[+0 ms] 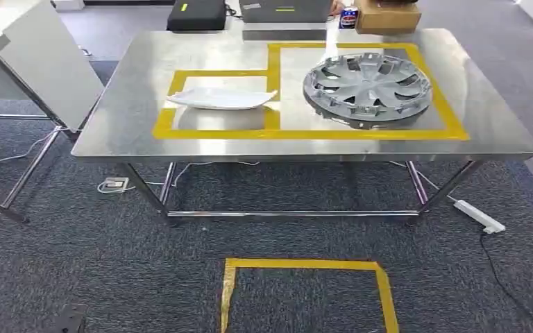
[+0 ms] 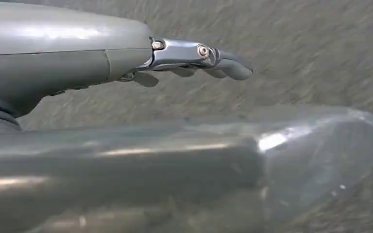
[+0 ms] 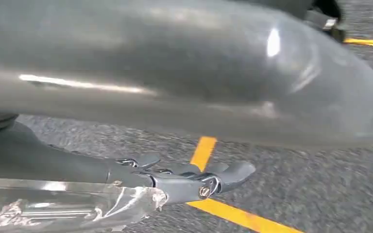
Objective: Take the parts from the cabinet and place them on the table.
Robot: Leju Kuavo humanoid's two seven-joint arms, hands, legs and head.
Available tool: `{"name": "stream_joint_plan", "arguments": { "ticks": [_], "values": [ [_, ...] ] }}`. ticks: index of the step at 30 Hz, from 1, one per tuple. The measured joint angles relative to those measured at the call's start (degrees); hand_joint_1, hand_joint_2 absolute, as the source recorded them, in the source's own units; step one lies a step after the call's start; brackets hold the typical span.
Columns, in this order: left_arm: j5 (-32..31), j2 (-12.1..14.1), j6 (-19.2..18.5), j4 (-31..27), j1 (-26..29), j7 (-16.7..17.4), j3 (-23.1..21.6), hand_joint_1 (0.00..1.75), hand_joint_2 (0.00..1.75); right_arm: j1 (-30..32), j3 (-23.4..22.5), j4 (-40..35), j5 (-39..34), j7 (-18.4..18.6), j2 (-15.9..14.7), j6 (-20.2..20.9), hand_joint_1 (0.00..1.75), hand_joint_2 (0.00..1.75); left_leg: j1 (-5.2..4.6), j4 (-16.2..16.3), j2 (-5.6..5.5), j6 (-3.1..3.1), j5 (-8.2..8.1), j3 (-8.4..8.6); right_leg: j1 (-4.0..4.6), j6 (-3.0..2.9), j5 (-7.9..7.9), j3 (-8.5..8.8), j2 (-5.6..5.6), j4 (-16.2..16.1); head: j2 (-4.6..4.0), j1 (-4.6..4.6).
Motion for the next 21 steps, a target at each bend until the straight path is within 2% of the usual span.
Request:
{"name": "stream_joint_plan", "arguments": {
  "ticks": [1, 2, 3, 5, 6, 7, 8, 9, 10, 11, 12, 13, 14, 15, 16, 17, 18, 19, 20, 21],
  "values": [
    [-1.1, -0.7, -0.3, 0.2, -0.2, 0.6, -0.2, 0.00, 0.00, 0.0, 0.0, 0.0, 0.0, 0.1, -0.1, 0.0, 0.00, 0.00, 0.13, -5.2, -0.06, -0.15, -1.83, 4.22, 0.25, 0.44, 0.30, -0.78, 0.05, 0.6, -0.02, -0.17],
    [-2.3, -1.0, -0.7, 0.3, -0.3, 1.1, -0.6, 0.00, 0.00, -0.1, 0.0, 0.0, 0.0, 0.1, -0.1, 0.1, 0.00, 0.00, -0.26, -8.3, -0.30, 1.03, -3.17, 5.12, 0.23, 0.82, 0.73, -1.36, 0.01, 1.1, 0.00, -0.06],
    [-3.0, -1.6, -0.9, 0.6, -0.3, 1.5, -1.1, 0.00, 0.00, -0.1, 0.0, 0.0, -0.1, 0.1, -0.1, 0.1, 0.00, 0.00, -0.36, -7.9, -0.19, 1.90, -2.96, 4.29, 0.22, 1.19, 1.46, -1.57, -0.10, 1.1, -0.02, 0.00],
    [-3.7, -2.5, -1.1, 1.0, 0.1, 2.3, -1.6, 0.00, 0.00, 0.2, -0.2, 0.0, -0.3, 0.2, -0.1, 0.1, 0.00, 0.00, -0.70, -7.7, -0.07, 3.14, -2.10, 3.68, -0.21, 1.85, 2.75, -1.63, -0.06, 0.4, -0.02, 0.02],
    [-3.9, -3.1, -1.2, 1.3, 0.2, 2.4, -1.7, 0.00, 0.00, 0.4, -0.4, 0.0, -0.4, 0.1, -0.1, 0.1, 0.00, 0.00, -0.63, -7.8, 0.22, 3.86, -1.39, 3.13, -0.45, 2.14, 2.09, -1.85, -0.02, 0.7, -0.02, -0.04],
    [-3.9, -3.5, -1.3, 1.4, 0.3, 2.5, -1.9, 0.00, 0.00, 0.6, -0.6, 0.0, -0.6, 0.2, -0.1, 0.0, 0.00, 0.00, -0.67, -7.8, 0.20, 4.27, -0.69, 2.47, -0.52, 2.38, -1.15, -2.74, -0.05, 2.3, -0.02, 0.09],
    [-3.9, -3.8, -1.5, 1.4, 0.3, 2.5, -2.0, 0.00, 0.00, 0.7, -0.7, 0.0, -0.7, 0.1, -0.1, 0.0, 0.00, 0.00, -0.72, -7.8, 0.19, 4.62, -0.02, 1.66, -0.52, 2.59, -5.04, -3.67, -0.02, 5.8, -0.02, 0.09],
    [-3.8, -4.1, -1.7, 1.4, 0.2, 2.5, -2.1, 0.00, 0.00, 0.6, -0.7, 0.0, -0.7, 0.1, -0.1, -0.1, 0.00, 0.00, -0.84, -7.8, 0.18, 4.78, 0.76, 0.70, -0.53, 2.76, -8.68, -4.86, -0.02, 10.6, -0.02, 0.26],
    [-3.6, -4.4, -1.9, 1.5, 0.2, 2.5, -2.2, 0.00, 0.00, 0.4, -0.9, 0.0, -0.6, 0.1, -0.1, -0.2, 0.00, 0.00, -0.98, -7.8, 0.19, 4.82, 1.58, -0.35, -0.55, 2.85, -11.22, -5.83, -0.02, 15.6, -0.02, 0.24],
    [-3.3, -4.8, -2.0, 1.5, 0.3, 2.6, -2.4, 0.00, 0.00, 0.3, -0.9, 0.0, -0.6, 0.1, -0.1, -0.3, 0.00, 0.00, -1.08, -7.7, 0.19, 4.79, 2.32, -1.33, -0.54, 2.82, -11.75, -5.96, -0.02, 18.5, -0.02, 0.24],
    [-3.2, -5.1, -2.0, 1.6, 0.3, 2.7, -2.4, 0.00, 0.00, 0.2, -0.9, 0.0, -0.5, 0.1, -0.1, -0.4, 0.00, 0.00, -1.15, -7.7, 0.19, 4.71, 3.10, -2.30, -0.51, 2.71, -10.46, -4.92, -0.01, 19.1, 0.00, 0.24],
    [-3.2, -5.3, -2.0, 1.6, 0.3, 2.8, -2.4, 0.00, 0.00, 0.2, -0.9, 0.0, -0.4, 0.1, -0.1, -0.5, 0.00, 0.00, -1.17, -7.7, 0.19, 4.61, 3.76, -3.15, -0.47, 2.56, -8.35, -2.87, 0.00, 17.6, -0.02, 0.24],
    [-3.1, -5.6, -2.0, 1.7, 0.3, 2.8, -2.4, 0.00, 0.00, 0.2, -0.9, 0.0, -0.2, 0.1, -0.1, -0.6, 0.00, 0.00, -1.17, -7.6, 0.18, 4.46, 4.42, -3.93, -0.45, 2.33, -6.21, 0.42, 0.00, 13.9, -0.02, 0.26],
    [-3.2, -5.7, -1.9, 1.7, 0.2, 2.8, -2.4, 0.00, 0.00, 0.1, -0.9, 0.0, 0.0, 0.1, -0.1, -0.6, 0.00, 0.00, -1.17, -7.6, 0.14, 4.26, 5.07, -4.59, -0.44, 2.07, -5.36, 4.64, 0.02, 8.5, 0.00, 0.24],
    [-3.2, -5.8, -1.9, 1.7, 0.2, 2.8, -2.4, 0.00, 0.00, -0.2, -0.9, 0.0, 0.1, 0.1, -0.1, -0.7, 0.00, 0.00, -1.23, -7.5, 0.12, 3.96, 5.65, -4.94, -0.39, 1.79, -7.20, 9.10, 0.03, 2.6, 0.00, 0.24],
    [-3.2, -6.0, -1.9, 1.7, 0.2, 2.7, -2.4, 0.00, 0.00, -0.4, -0.9, 0.0, 0.2, 0.1, -0.1, -0.9, 0.00, 0.00, -1.43, -7.4, 0.13, 3.64, 6.15, -5.22, -0.17, 1.86, -8.62, 11.90, 0.06, -2.3, -0.02, 0.22],
    [-3.2, -6.0, -1.9, 1.7, 0.2, 2.7, -2.5, 0.00, 0.00, -0.5, -0.9, 0.0, 0.2, 0.2, -0.1, -0.9, 0.00, 0.00, -1.36, -7.7, 0.20, 3.35, 6.87, -5.04, -0.08, 1.84, -8.19, 10.60, 0.06, -1.4, 0.00, -0.07],
    [-3.2, -6.1, -1.9, 1.7, 0.1, 2.5, -2.5, 0.00, 0.00, -0.5, -0.9, 0.0, 0.3, 0.2, -0.1, -1.1, 0.00, 0.00, -1.20, -7.8, 0.20, 3.06, 7.40, -5.18, 0.04, 1.66, -8.03, 10.42, 0.09, -1.3, -0.04, 0.35],
    [-3.2, -6.2, -1.9, 1.7, 0.1, 2.5, -2.5, 0.00, 0.00, -0.5, -0.9, 0.0, 0.4, 0.4, -0.1, -1.2, 0.00, 0.00, -1.16, -8.0, 0.19, 2.67, 7.86, -5.25, 0.16, 1.18, -7.72, 10.03, 0.11, -1.1, 0.00, 0.37],
    [-3.2, -6.2, -1.9, 1.7, 0.2, 2.3, -2.5, 0.00, 0.00, -0.3, -0.9, 0.1, 0.4, 0.5, -0.1, -1.2, 0.00, 0.00, -1.07, -7.8, 0.08, 2.24, 7.73, -5.62, -0.23, 0.36, -6.81, 9.34, -0.10, -1.4, -0.04, 0.37]
  ]
}}
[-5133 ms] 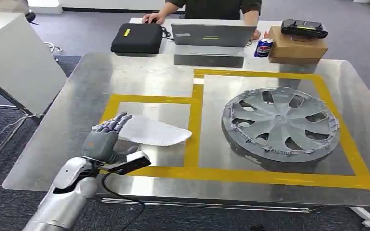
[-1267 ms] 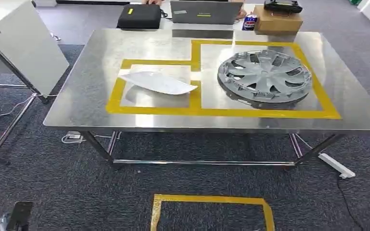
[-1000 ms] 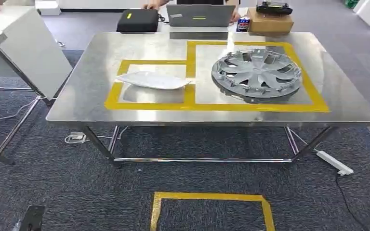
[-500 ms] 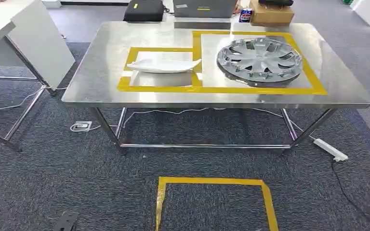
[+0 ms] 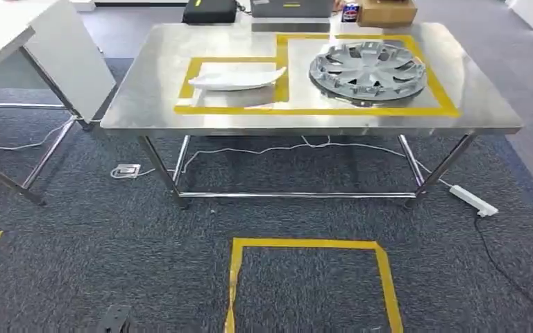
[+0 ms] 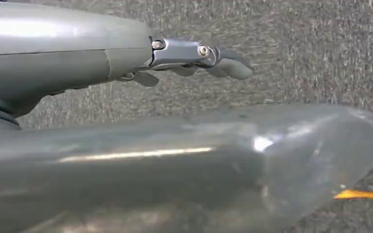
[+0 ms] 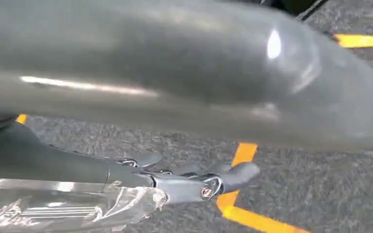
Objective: Take the parts from the cabinet and place them on the table.
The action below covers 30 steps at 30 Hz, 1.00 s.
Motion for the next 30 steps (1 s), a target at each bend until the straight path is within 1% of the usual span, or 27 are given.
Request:
{"name": "stream_joint_plan", "arguments": {
  "ticks": [1, 3, 4, 5, 6, 7, 8, 9, 10, 11, 12, 15, 16, 17, 18, 19, 20, 21, 22, 23, 24, 25, 26, 27, 28, 29, 30],
  "values": [
    [0.0, 0.0, 0.0, 0.0, 0.2, 0.0, 0.0, 0.00, 0.00, -0.1, 0.0, 0.0, 0.1, 0.1, 0.0, 0.0, 0.00, 0.00, 0.06, 1.1, -0.03, -0.29, -2.90, -0.72, 0.04, -0.51, 0.63, -0.79, -0.14, 0.0, 0.02, -0.07],
    [-0.2, -0.1, -0.3, 0.0, 0.2, 0.0, 0.0, 0.00, 0.00, -0.1, 0.0, 0.0, 0.4, 0.1, 0.0, 0.0, 0.00, 0.00, 0.06, 8.3, -0.06, -0.64, -10.70, -2.72, 0.07, -1.03, 2.17, -2.57, -0.16, 0.1, 0.02, -0.70],
    [-0.2, -0.2, -0.4, 0.0, 0.1, 0.0, 0.0, 0.00, 0.00, -0.1, 0.0, 0.0, 0.5, 0.2, 0.0, 0.0, 0.00, 0.00, 0.07, 12.7, -0.06, -0.78, -13.17, -3.73, 0.13, -1.10, 2.92, -3.13, -0.32, 0.1, 0.02, -0.81],
    [-0.3, -0.4, -0.6, 0.1, 0.1, 0.0, 0.0, 0.00, 0.00, -0.1, 0.0, 0.0, 0.6, 0.3, 0.0, 0.0, 0.00, 0.00, 0.08, 16.2, -0.06, -0.88, -14.04, -4.30, 0.16, -1.10, 3.63, -4.14, -0.51, 0.2, 0.02, -0.74],
    [-0.3, -0.5, -0.8, 0.1, 0.1, 0.0, 0.0, 0.00, 0.00, 0.0, 0.0, 0.0, 0.8, 0.5, 0.0, 0.0, 0.00, 0.00, 0.08, 18.0, -0.05, -0.90, -12.85, -3.97, 0.18, -0.96, 4.38, -5.24, -0.83, 0.3, 0.02, -0.83],
    [-0.3, -0.5, -0.9, 0.1, 0.1, 0.0, 0.0, 0.00, 0.00, 0.0, 0.0, 0.0, 0.9, 0.5, 0.0, 0.0, 0.00, 0.00, 0.08, 17.3, -0.04, -0.90, -10.66, -2.47, 0.18, -0.87, 4.94, -6.23, -1.25, 0.6, 0.02, -0.79],
    [-0.3, -0.5, -1.0, 0.1, 0.0, 0.0, 0.0, 0.00, 0.00, 0.0, 0.0, 0.1, 1.1, 0.5, 0.0, 0.1, 0.00, 0.00, 0.09, 14.4, 0.05, -0.87, -8.47, -0.01, 0.16, -0.74, 5.39, -7.20, -1.70, 0.9, 0.02, -0.79],
    [-0.2, -0.5, -1.0, 0.1, -0.1, 0.0, 0.0, 0.00, 0.00, 0.0, 0.0, 0.2, 1.3, 0.5, 0.0, 0.1, 0.00, 0.00, 0.09, 10.1, 0.55, -0.83, -7.29, 3.25, 0.13, -0.56, 5.76, -7.93, -2.18, 1.2, 0.02, -0.81],
    [-0.2, -0.7, -1.0, 0.1, -0.3, 0.0, 0.0, 0.00, 0.00, 0.0, 0.0, 0.2, 1.5, 0.5, 0.0, 0.1, 0.00, 0.00, 0.06, 4.9, 2.56, -0.76, -7.76, 7.25, 0.24, -0.26, 6.05, -8.29, -2.54, 1.7, 0.00, -0.83],
    [-0.2, -0.9, -1.0, 0.1, -0.6, 0.0, 0.0, 0.00, 0.00, 0.1, 0.0, 0.2, 1.6, 0.5, 0.0, 0.1, 0.00, 0.00, -0.23, 0.2, 4.28, -0.68, -9.13, 10.07, 0.58, -0.01, 6.24, -8.80, -3.15, 2.1, 0.02, -0.94],
    [-0.2, -0.9, -1.0, 0.1, -1.0, 0.0, 0.0, 0.00, 0.00, 0.1, 0.1, 0.3, 1.6, 0.5, 0.0, 0.1, 0.00, 0.00, -0.51, -0.7, 3.78, 0.42, -9.68, 10.01, 0.66, 0.37, 6.81, -9.03, -3.91, 2.2, 0.02, -0.76],
    [-0.2, -1.0, -1.0, 0.2, -0.5, 0.3, -0.1, 0.00, 0.00, -0.1, 0.1, 0.3, 1.7, 0.7, 0.0, 0.1, 0.00, 0.00, -0.58, -0.8, 2.35, 1.96, -8.44, 8.59, 0.32, 1.05, 7.71, -9.35, -5.27, 1.9, 0.02, -0.87],
    [-0.3, -1.1, -1.1, 0.2, -0.3, 0.4, -0.1, 0.00, 0.00, -0.1, 0.1, 0.3, 1.7, 0.8, 0.0, 0.1, 0.00, 0.00, -0.45, -0.8, 2.01, 2.32, -7.90, 8.03, 0.09, 1.69, 6.20, -10.11, -3.32, 2.7, 0.02, -0.83],
    [-0.3, -1.3, -1.2, 0.2, -0.3, 0.5, -0.1, 0.00, 0.00, 0.1, 0.1, 0.3, 1.8, 0.8, 0.0, 0.1, 0.00, 0.00, -0.43, -0.8, 1.45, 2.81, -7.41, 7.47, 0.05, 1.93, 3.03, -10.87, -1.44, 5.4, 0.02, -0.68],
    [-0.3, -1.4, -1.3, 0.2, -0.5, 0.5, -0.1, 0.00, 0.00, 0.2, 0.1, 0.3, 1.8, 0.9, 0.0, 0.1, 0.00, 0.00, -0.44, -0.7, 0.78, 3.01, -6.77, 6.68, 0.04, 2.12, -0.56, -12.26, -0.59, 10.2, 0.02, -0.63],
    [-0.3, -1.6, -1.4, 0.2, -0.6, 0.5, -0.1, 0.00, 0.00, 0.2, 0.1, 0.3, 1.9, 0.9, 0.0, 0.1, 0.00, 0.00, -0.48, -0.7, 0.08, 3.04, -6.18, 6.00, 0.07, 2.11, -3.10, -13.54, -0.22, 14.8, 0.02, -0.59],
    [-0.5, -1.7, -1.4, 0.2, -0.5, 0.5, -0.1, 0.00, 0.00, 0.2, 0.1, 0.3, 2.0, 0.9, 0.0, 0.1, 0.00, 0.00, -0.54, -0.7, -0.44, 3.05, -5.60, 5.27, 0.11, 2.06, -4.59, -14.44, -0.08, 18.7, 0.02, -0.57],
    [-0.5, -1.8, -1.4, 0.2, -0.5, 0.5, -0.1, 0.00, 0.00, 0.1, 0.1, 0.3, 2.0, 0.9, 0.0, 0.1, 0.00, 0.00, -0.54, -0.6, -1.08, 2.98, -5.13, 4.62, 0.11, 1.94, -4.40, -14.32, -0.07, 20.1, 0.02, -0.61],
    [-0.5, -1.8, -1.4, 0.2, -0.4, 0.5, -0.1, 0.00, 0.00, 0.1, 0.1, 0.3, 2.0, 0.9, 0.0, 0.1, 0.00, 0.00, -0.54, -0.6, -1.62, 2.87, -4.62, 4.02, 0.10, 1.82, -2.91, -13.04, -0.06, 19.2, 0.02, -0.61],
    [-0.6, -1.9, -1.6, 0.2, -0.4, 0.5, -0.1, 0.00, 0.00, 0.1, 0.1, 0.3, 2.1, 0.9, 0.0, 0.1, 0.00, 0.00, -0.52, -0.6, -2.40, 2.71, -4.12, 3.45, 0.07, 1.66, -0.71, -10.52, 0.03, 15.8, 0.02, -0.61],
    [-0.7, -1.9, -1.7, 0.2, -0.4, 0.5, -0.1, 0.00, 0.00, 0.1, 0.1, 0.3, 2.2, 0.9, 0.0, 0.1, 0.00, 0.00, -0.46, -0.6, -3.14, 2.45, -3.73, 3.03, -0.02, 1.52, 1.18, -6.87, 0.65, 10.3, 0.02, -0.61],
    [-0.8, -2.2, -1.7, 0.3, -0.4, 0.5, -0.1, 0.00, 0.00, 0.1, 0.2, 0.3, 2.4, 0.9, 0.0, 0.1, 0.00, 0.00, -0.39, -0.5, -3.83, 2.16, -3.35, 2.78, -0.24, 1.45, 1.63, -2.85, 2.84, 4.2, 0.00, -0.61],
    [-0.9, -2.3, -1.7, 0.3, -0.5, 0.6, -0.1, 0.00, 0.00, 0.0, 0.3, 0.4, 2.6, 0.9, 0.0, 0.1, 0.00, 0.00, -0.60, -0.4, -4.18, 1.82, -3.03, 2.28, -0.46, 1.38, 0.22, -0.53, 5.09, 1.3, 0.00, -0.59],
    [-1.1, -2.4, -1.7, 0.3, -0.6, 0.8, -0.1, 0.00, 0.00, 0.1, 0.4, 0.5, 2.7, 0.9, 0.0, 0.0, 0.00, 0.00, -0.53, -0.3, -4.66, 1.59, -2.54, 2.04, -0.45, 1.42, 0.19, -0.62, 5.04, 0.5, 0.02, -0.72],
    [-1.2, -2.7, -1.7, 0.3, -0.5, 0.8, -0.2, 0.00, 0.00, 0.1, 0.4, 0.5, 2.8, 1.0, 0.0, 0.0, 0.00, 0.00, -0.49, -0.3, -5.18, 1.25, -2.17, 1.87, -0.32, 1.36, 0.17, -0.95, 4.32, 0.6, 0.02, -0.65],
    [-1.2, -2.8, -1.7, 0.3, -0.4, 0.9, -0.2, 0.00, 0.00, 0.1, 0.5, 0.5, 2.9, 1.0, 0.0, 0.0, 0.00, 0.00, -0.35, -0.5, -5.72, 0.86, -1.77, 1.69, -0.05, 1.13, 0.28, -1.13, 3.85, 0.9, 0.02, -0.79],
    [-1.2, -2.9, -1.7, 0.3, -0.3, 0.9, -0.2, 0.00, 0.00, 0.1, 0.5, 0.5, 3.0, 1.0, 0.0, 0.0, 0.00, 0.00, -0.40, -0.4, -6.29, 0.56, -1.58, 1.46, -0.34, 0.66, 0.58, -1.36, 3.21, 0.7, 0.02, -0.70]
  ]
}}
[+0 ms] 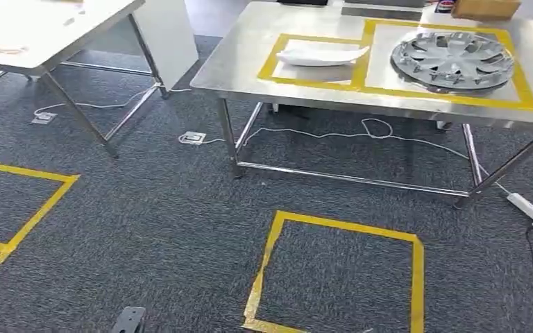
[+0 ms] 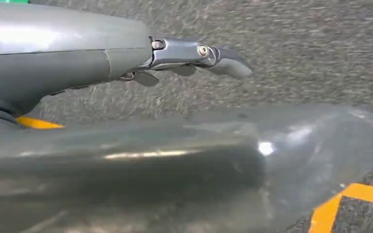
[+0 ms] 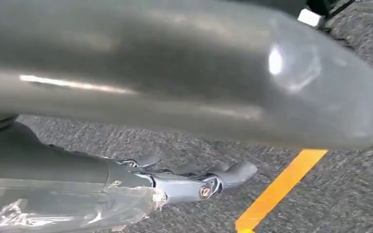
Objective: Take the parts from the cabinet and place them on the table.
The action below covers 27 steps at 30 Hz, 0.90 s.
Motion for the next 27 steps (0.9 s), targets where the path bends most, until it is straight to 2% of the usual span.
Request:
{"name": "stream_joint_plan", "arguments": {
  "ticks": [1, 2, 3, 4, 5, 6, 7, 8, 9, 10, 11, 12, 15, 16, 17, 18, 19, 20, 21, 22, 23, 24, 25, 26, 27],
  "values": [
    [0.0, -0.1, 0.0, 0.0, 0.1, 0.0, 0.0, 0.00, 0.00, 0.0, 0.0, 0.0, 0.0, 0.0, 0.1, 0.0, 0.00, 0.00, 0.01, 0.7, 1.64, -0.14, -0.99, -0.46, -0.14, -0.49, 0.29, -0.11, -0.90, -0.1, 0.00, 0.07],
    [0.0, -0.2, -0.1, 0.0, 0.1, 0.1, 0.0, 0.00, 0.00, -0.1, 0.0, 0.1, 0.1, 0.0, 0.1, 0.0, 0.00, 0.00, -0.10, 3.0, 3.41, -0.45, -3.23, -1.52, -0.12, -0.93, 0.53, -0.34, -1.38, -0.1, 0.00, -0.73],
    [0.0, -0.4, -0.3, 0.1, -0.1, 0.1, 0.0, 0.00, 0.00, 0.1, 0.1, 0.1, 0.1, 0.1, 0.1, -0.1, 0.00, 0.00, -0.06, 7.1, 4.38, -0.77, -5.93, -3.23, -0.02, -1.12, 0.66, -0.62, -2.14, -0.1, 0.00, -1.05],
    [0.0, -0.4, -0.3, 0.1, -0.2, 0.1, 0.0, 0.00, 0.00, 0.2, 0.1, 0.1, 0.2, 0.1, 0.1, -0.1, 0.00, 0.00, -0.02, 12.2, 4.95, -1.01, -8.57, -5.28, 0.08, -1.26, 0.80, -0.88, -3.09, -0.1, 0.00, -1.12],
    [0.0, -0.4, -0.3, 0.1, -0.3, 0.1, -0.1, 0.00, 0.00, 0.4, 0.1, 0.1, 0.2, 0.1, 0.1, -0.2, 0.00, 0.00, 0.02, 16.7, 5.23, -1.15, -10.35, -6.94, 0.21, -1.39, 0.92, -1.13, -4.00, -0.1, 0.00, -1.09],
    [0.0, -0.5, -0.4, 0.1, -0.2, 0.1, -0.1, 0.00, 0.00, 0.4, 0.1, 0.1, 0.2, 0.1, 0.1, -0.2, 0.00, 0.00, 0.05, 18.8, 5.32, -1.18, -10.68, -7.47, 0.33, -1.42, 1.05, -1.31, -4.83, -0.1, 0.00, -1.12],
    [0.0, -0.5, -0.4, 0.2, 0.0, 0.1, -0.1, 0.00, 0.00, 0.3, 0.1, 0.1, 0.2, 0.2, 0.1, -0.2, 0.00, 0.00, 0.04, 18.2, 5.33, -1.10, -9.69, -6.56, 0.40, -1.41, 1.11, -1.41, -5.51, -0.1, 0.00, -1.11],
    [0.0, -0.5, -0.8, 0.2, 0.0, 0.2, -0.1, 0.00, 0.00, 0.3, 0.1, 0.1, 0.4, 0.3, 0.1, -0.2, 0.00, 0.00, 0.02, 15.1, 5.39, -0.89, -7.72, -4.51, 0.51, -1.37, 1.14, -1.45, -6.22, -0.1, -0.02, -1.16],
    [0.0, -0.5, -1.2, 0.2, 0.0, 0.3, -0.1, 0.00, 0.00, 0.2, 0.3, 0.1, 0.7, 0.5, 0.1, -0.2, 0.00, 0.00, -0.08, 10.3, 5.81, -0.55, -5.45, -1.41, 0.60, -1.36, 1.14, -1.37, -6.92, -0.1, 0.00, -1.14],
    [0.0, -0.5, -1.4, 0.2, 0.0, 0.3, -0.1, 0.00, 0.00, 0.2, 0.5, 0.1, 0.8, 0.6, 0.1, -0.2, 0.00, 0.00, -0.33, 4.9, 7.44, -0.06, -3.73, 2.00, 0.69, -1.34, 1.13, -1.19, -7.55, -0.1, 0.00, -1.16],
    [0.0, -0.4, -1.7, 0.2, -0.1, 0.6, -0.1, 0.00, 0.00, 0.2, 0.7, 0.1, 1.0, 0.7, 0.1, -0.2, 0.00, 0.00, -0.86, 1.3, 10.94, 0.45, -4.08, 4.29, 0.96, -1.21, 1.07, -1.25, -8.04, 0.0, -0.02, -1.14],
    [-0.1, -0.4, -2.1, 0.2, -0.4, 0.9, -0.1, 0.00, 0.00, 0.3, 0.9, 0.1, 1.1, 0.8, 0.1, -0.2, 0.00, 0.00, -1.42, 0.2, 11.50, 0.82, -4.15, 4.65, 1.17, -0.91, 1.07, -1.72, -8.65, 0.1, 0.00, -1.20],
    [-0.8, -0.4, -2.5, 0.2, -0.3, 2.3, -0.2, 0.00, 0.00, 0.0, 1.0, 0.1, 1.2, 0.8, 0.0, -0.2, 0.00, 0.00, -1.22, -0.1, 9.40, 1.74, -4.21, 3.77, 1.38, -0.15, 1.11, -1.17, -10.62, 0.2, 0.00, -1.07],
    [-1.3, -0.5, -1.8, 0.2, -0.1, 2.9, -0.3, 0.00, 0.00, 0.0, 1.1, 0.1, 1.2, 0.8, 0.0, -0.2, 0.00, 0.00, -0.70, -0.5, 8.71, 2.22, -3.82, 3.90, 1.19, 0.43, 0.45, -1.72, -9.54, 0.6, 0.00, -1.20],
    [-1.5, -0.5, -1.0, 0.2, -0.1, 3.1, -0.4, 0.00, 0.00, 0.0, 1.2, 0.1, 1.3, 0.7, 0.0, -0.2, 0.00, 0.00, -0.63, -0.5, 8.11, 2.42, -3.68, 3.66, 1.10, 0.86, -1.15, -2.29, -6.04, 2.6, 0.00, -0.85],
    [-1.9, -0.5, -0.5, 0.2, -0.2, 3.1, -0.5, 0.00, 0.00, 0.1, 1.2, 0.1, 1.2, 0.7, 0.0, -0.2, 0.00, 0.00, -0.61, -0.5, 7.43, 2.74, -3.47, 3.43, 0.87, 1.01, -3.43, -3.90, -4.30, 6.4, 0.00, -0.90],
    [-1.9, -0.6, -0.2, 0.2, -0.4, 3.0, -0.7, 0.00, 0.00, 0.2, 1.2, 0.1, 1.2, 0.7, 0.0, -0.2, 0.00, 0.00, -0.62, -0.5, 6.71, 2.89, -3.32, 3.15, 0.80, 1.14, -5.86, -6.14, -3.59, 11.4, 0.00, -0.94],
    [-2.0, -0.6, 0.2, 0.2, -0.4, 2.5, -0.8, 0.00, 0.00, 0.3, 1.2, 0.1, 1.1, 0.8, 0.0, -0.2, 0.00, 0.00, -0.63, -0.4, 5.83, 2.94, -3.12, 2.93, 0.81, 1.27, -7.78, -8.43, -3.35, 16.4, 0.00, -0.85],
    [-2.1, -0.6, 0.7, 0.2, -0.3, 2.0, -0.9, 0.00, 0.00, 0.4, 1.2, 0.1, 1.0, 0.8, 0.0, -0.2, 0.00, 0.00, -0.64, -0.4, 5.01, 2.90, -2.94, 2.82, 0.80, 1.30, -8.40, -9.80, -3.30, 19.3, 0.00, -0.92],
    [-2.1, -0.6, 1.5, 0.2, -0.1, 1.1, -0.9, 0.00, 0.00, 0.4, 1.2, 0.1, 0.7, 0.9, 0.0, -0.2, 0.00, 0.00, -0.64, -0.4, 4.27, 2.82, -2.83, 2.78, 0.79, 1.28, -7.42, -9.75, -3.30, 19.1, 0.00, -0.92],
    [-2.3, -0.6, 2.2, 0.2, 0.0, 0.5, -0.9, 0.00, 0.00, 0.4, 1.2, 0.1, 0.6, 0.9, 0.0, -0.2, 0.00, 0.00, -0.63, -0.3, 3.42, 2.65, -2.71, 2.78, 0.78, 1.23, -5.32, -8.47, -3.24, 16.4, 0.00, -0.90],
    [-2.4, -0.6, 2.8, 0.2, 0.0, 0.2, -1.1, 0.00, 0.00, 0.3, 1.2, 0.1, 0.5, 0.8, 0.0, -0.3, 0.00, 0.00, -0.60, -0.2, 2.52, 2.48, -2.60, 2.79, 0.71, 1.12, -2.45, -6.04, -2.90, 11.3, 0.00, -0.92],
    [-2.6, -0.6, 3.1, 0.2, 0.0, 0.0, -1.2, 0.00, 0.00, 0.3, 1.2, 0.1, 0.2, 0.7, 0.0, -0.3, 0.00, 0.00, -0.57, -0.1, 1.76, 2.35, -2.53, 2.77, 0.54, 0.99, 0.15, -3.38, -1.70, 5.9, 0.00, -0.90],
    [-3.1, -0.7, 3.2, 0.2, 0.0, -0.1, -1.3, 0.00, 0.00, 0.3, 1.2, 0.1, -0.2, 0.6, -0.1, -0.3, 0.00, 0.00, -0.55, 0.0, 1.07, 2.14, -2.41, 2.65, 0.29, 0.87, 0.65, -1.31, 1.14, 1.7, 0.00, -0.92],
    [-3.2, -0.7, 3.1, 0.2, -0.2, -0.2, -1.4, 0.00, 0.00, 0.3, 1.2, 0.1, -0.4, 0.5, -0.1, -0.3, 0.00, 0.00, -0.82, 0.6, 0.53, 1.89, -2.38, 2.12, -0.09, 0.75, 0.13, -0.88, 2.13, 0.1, 0.00, -0.94]
  ]
}}
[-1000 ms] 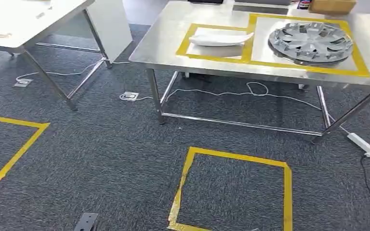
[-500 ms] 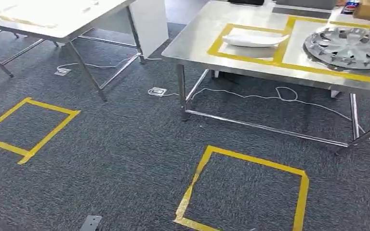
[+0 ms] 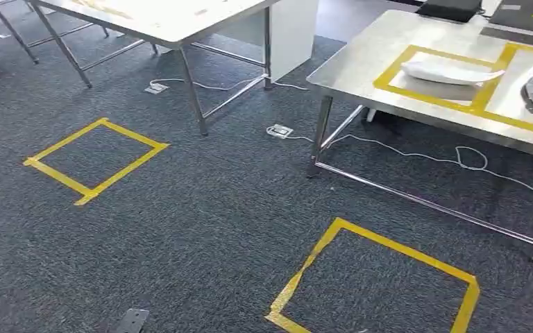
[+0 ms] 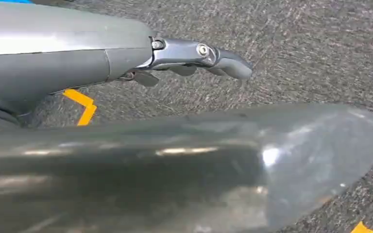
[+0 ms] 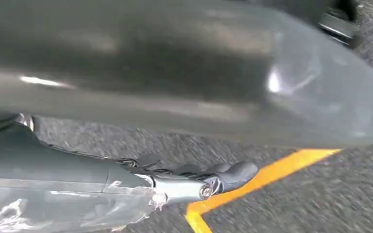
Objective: Take the parts from the cabinet and place them on the table.
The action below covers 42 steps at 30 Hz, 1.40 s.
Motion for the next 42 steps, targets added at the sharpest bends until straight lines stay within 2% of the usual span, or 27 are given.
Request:
{"name": "stream_joint_plan", "arguments": {
  "ticks": [3, 4, 6, 7, 9, 10, 13, 14, 15, 16, 19, 21, 22, 24, 25, 26, 28, 29, 30, 32, 34, 35, 36, 37, 39, 40, 42],
  "values": [
    [-0.5, 0.0, -0.6, 0.0, -0.1, 0.2, -0.3, 0.00, 0.00, -0.2, 0.0, 0.0, 0.0, -0.1, -0.2, 0.3, 0.00, 0.00, 0.63, -0.1, -1.54, -1.26, 0.97, -1.11, 0.69, -0.90, 0.39, -0.50, -1.39, 0.8, 0.00, 0.00],
    [-0.6, 0.0, -0.6, 0.0, -0.1, 0.4, -0.3, 0.00, 0.00, -0.1, 0.0, 0.0, 0.1, -0.1, -0.2, 0.4, 0.00, 0.00, 0.59, -0.1, -2.10, -1.56, 1.09, -1.42, 0.17, -1.53, 0.93, -0.61, -2.27, 0.3, 0.00, -0.02],
    [-0.7, 0.0, -0.7, 0.0, -0.2, 0.4, -0.3, 0.00, 0.00, -0.2, 0.0, 0.0, 0.0, -0.1, -0.2, 0.4, 0.00, 0.00, 0.41, 4.2, 2.71, -2.09, -2.62, -3.45, 0.25, -2.16, 1.34, -0.68, -3.70, 0.1, 0.00, -0.81],
    [-1.0, -0.1, -1.1, 0.0, -0.5, 0.4, -0.5, 0.00, 0.00, -0.1, 0.0, 0.0, -0.2, -0.1, -0.3, 0.5, 0.00, 0.00, 0.55, 8.6, 3.89, -2.47, -5.08, -5.51, 0.29, -2.19, 1.36, -0.87, -4.57, 0.1, 0.00, -0.87],
    [-1.1, -0.1, -1.5, 0.0, -0.7, 0.4, -0.8, 0.00, 0.00, 0.2, -0.2, 0.0, -0.9, 0.1, -0.5, 0.5, 0.00, 0.00, 0.85, 17.4, 4.68, -2.97, -8.61, -9.39, 0.35, -2.22, 1.40, -1.23, -6.51, 0.2, 0.00, -0.90],
    [-1.3, -0.1, -1.4, 0.0, -0.6, 0.4, -1.0, 0.00, 0.00, 0.2, -0.4, 0.0, -1.2, 0.1, -0.6, 0.5, 0.00, 0.00, 1.02, 18.2, 4.79, -3.10, -8.38, -9.60, 0.34, -2.18, 1.45, -1.30, -7.32, 0.2, 0.00, -0.94],
    [-1.9, -0.2, -0.5, 0.0, -0.5, 0.2, -1.4, 0.00, 0.00, 0.1, -0.6, 0.0, -1.6, 0.1, -0.7, 0.5, 0.00, 0.00, 1.28, 7.9, 6.03, -3.14, -2.60, -3.17, 0.24, -1.88, 1.41, -1.18, -9.53, 0.2, 0.00, -0.92],
    [-2.1, -0.3, -0.3, 0.0, -0.7, 0.2, -1.5, 0.00, 0.00, 0.1, -0.7, 0.0, -1.7, 0.1, -0.8, 0.5, 0.00, 0.00, 1.25, 3.1, 8.30, -3.07, -1.06, -0.17, 0.26, -1.58, 1.32, -1.03, -10.13, 0.3, 0.00, -0.96],
    [-2.1, -0.6, -0.3, 0.0, -0.9, 0.1, -1.7, 0.00, 0.00, 0.1, -0.9, 0.0, -1.9, 0.1, -1.0, 0.5, 0.00, 0.00, 0.73, 0.6, 10.68, -3.24, -1.78, 1.06, 0.82, -1.02, 1.07, -1.29, -10.61, 0.5, 0.00, -1.03],
    [-2.1, -0.7, -0.2, 0.0, -1.3, 0.0, -1.8, 0.00, 0.00, 0.1, -0.9, 0.0, -1.9, 0.0, -1.0, 0.5, 0.00, 0.00, 0.81, 0.2, 9.82, -1.92, -1.74, 0.76, 0.98, -0.66, 0.97, -1.49, -11.22, 0.7, 0.00, -1.07],
    [-2.6, -0.9, -0.1, 0.0, -1.0, -0.2, -2.2, 0.00, 0.00, -0.1, -1.3, 0.0, -2.1, -0.1, -1.2, 0.6, 0.00, 0.00, 0.63, 0.3, 7.97, -0.97, -1.61, 0.24, 0.83, 0.06, 0.83, -0.91, -13.11, 0.6, 0.00, -0.76],
    [-3.0, -0.9, -0.1, 0.1, -0.8, -0.2, -2.4, 0.00, 0.00, -0.2, -1.5, 0.0, -2.2, -0.5, -1.1, 0.6, 0.00, 0.00, 0.87, 0.2, 6.89, -0.27, -1.29, 0.15, 0.39, 0.68, -2.17, -2.47, -7.83, 4.1, 0.00, -0.48],
    [-3.0, -1.0, -0.2, 0.1, -1.0, -0.2, -2.6, 0.00, 0.00, 0.0, -1.5, 0.0, -2.3, -0.5, -1.1, 0.6, 0.00, 0.00, 0.86, 0.2, 6.29, 0.02, -1.18, 0.01, 0.41, 0.70, -4.56, -4.39, -6.50, 8.5, 0.00, -0.37],
    [-3.5, -1.0, -0.8, 0.1, -1.2, -0.2, -2.8, 0.00, 0.00, 0.3, -1.9, 0.0, -2.5, -0.5, -1.1, 0.7, 0.00, 0.00, 0.71, 0.2, 4.50, 0.33, -1.02, -0.23, 0.49, 0.68, -8.24, -8.90, -5.46, 18.1, 0.00, -0.20],
    [-3.5, -1.0, -1.1, 0.1, -1.1, -0.2, -3.0, 0.00, 0.00, 0.5, -1.9, 0.0, -2.5, -0.5, -1.1, 0.7, 0.00, 0.00, 0.65, 0.2, 3.74, 0.40, -0.96, -0.27, 0.49, 0.60, -8.18, -9.82, -5.39, 19.6, 0.00, -0.11],
    [-3.7, -0.9, -1.3, 0.1, -1.0, -0.2, -3.0, 0.00, 0.00, 0.5, -1.9, 0.0, -2.6, -0.5, -1.1, 0.7, 0.00, 0.00, 0.64, 0.2, 2.81, 0.38, -0.89, -0.25, 0.49, 0.45, -6.67, -9.34, -5.35, 18.3, 0.00, -0.20],
    [-3.7, -0.7, -1.4, 0.1, -0.9, -0.3, -3.1, 0.00, 0.00, 0.5, -2.0, 0.0, -2.7, -0.5, -1.1, 0.7, 0.00, 0.00, 0.67, 0.3, 1.04, 0.09, -0.70, -0.22, 0.43, 0.12, -1.45, -5.27, -4.64, 9.4, 0.00, -0.15],
    [-3.7, -0.7, -1.4, 0.1, -0.9, -0.3, -3.1, 0.00, 0.00, 0.4, -2.0, 0.0, -2.7, -0.5, -1.1, 0.7, 0.00, 0.00, 0.72, 0.3, 0.31, -0.04, -0.63, -0.21, 0.22, 0.00, 0.78, -2.82, -2.72, 4.4, 0.00, -0.11],
    [-3.7, -0.7, -1.4, 0.1, -0.9, -0.3, -3.1, 0.00, 0.00, 0.4, -2.1, 0.0, -2.7, -0.5, -1.1, 0.7, 0.00, 0.00, 0.54, 0.4, -0.27, -0.33, -0.50, -0.39, -0.10, -0.15, 0.19, -1.73, 0.76, 1.9, 0.00, -0.13],
    [-3.7, -0.6, -1.5, 0.1, -1.0, -0.3, -3.2, 0.00, 0.00, 0.3, -2.1, 0.0, -2.7, -0.5, -1.1, 0.6, 0.00, 0.00, 0.77, 0.6, -1.40, -1.01, -0.27, -1.07, 0.03, -0.20, 0.27, -1.44, -0.06, 1.3, 0.00, -0.22],
    [-3.6, -0.7, -1.0, 0.1, -0.7, -0.3, -3.2, 0.00, 0.00, 0.3, -2.2, 0.0, -2.6, -0.5, -1.0, 0.6, 0.00, 0.00, 1.02, 0.4, -2.75, -1.97, 0.29, -1.53, 0.15, -1.14, 0.71, -1.48, -1.29, 1.2, 0.00, -0.28],
    [-3.6, -0.7, -1.0, 0.1, -0.6, -0.3, -3.2, 0.00, 0.00, 0.2, -2.3, 0.0, -2.6, -0.6, -0.9, 0.6, 0.00, 0.00, 1.05, 0.8, -1.70, -1.93, -0.16, -1.65, -0.16, -1.55, 1.03, -1.41, -2.32, 0.8, 0.00, -0.17],
    [-3.6, -0.7, -1.0, 0.1, -0.7, -0.3, -3.2, 0.00, 0.00, 0.2, -2.3, 0.0, -2.5, -0.8, -0.9, 0.6, 0.00, 0.00, 0.68, 2.5, 1.33, -2.24, -1.78, -2.53, -0.07, -1.87, 1.13, -1.42, -2.82, 0.7, 0.00, -0.74],
    [-3.6, -0.7, -1.1, 0.1, -0.8, -0.3, -3.2, 0.00, 0.00, 0.3, -2.3, 0.0, -2.4, -0.8, -0.9, 0.6, 0.00, 0.00, 0.72, 6.4, 3.15, -2.59, -4.32, -4.44, 0.02, -1.94, 1.15, -1.49, -3.77, 0.7, 0.00, -0.98],
    [-3.1, -0.7, -0.9, 0.1, -1.1, -0.3, -3.2, 0.00, 0.00, 0.6, -2.3, 0.0, -2.2, -0.8, -1.0, 0.6, 0.00, 0.00, 0.88, 16.0, 4.47, -3.08, -8.57, -8.86, 0.21, -2.10, 1.03, -1.55, -5.92, 0.7, 0.00, -0.92],
    [-3.0, -0.7, -0.9, 0.1, -1.0, -0.3, -3.2, 0.00, 0.00, 0.7, -2.3, 0.0, -2.1, -0.8, -1.1, 0.7, 0.00, 0.00, 0.98, 18.4, 4.71, -3.19, -9.02, -9.96, 0.23, -2.12, 1.00, -1.56, -6.86, 0.7, 0.00, -0.94],
    [-3.1, -0.7, -0.8, 0.1, -0.8, -0.3, -3.1, 0.00, 0.00, 0.6, -2.3, 0.0, -2.2, -0.8, -1.2, 1.0, 0.00, 0.00, 1.11, 15.5, 4.91, -3.26, -6.31, -8.13, 0.22, -2.01, 0.91, -1.50, -8.34, 0.7, 0.00, -0.96]
  ]
}}
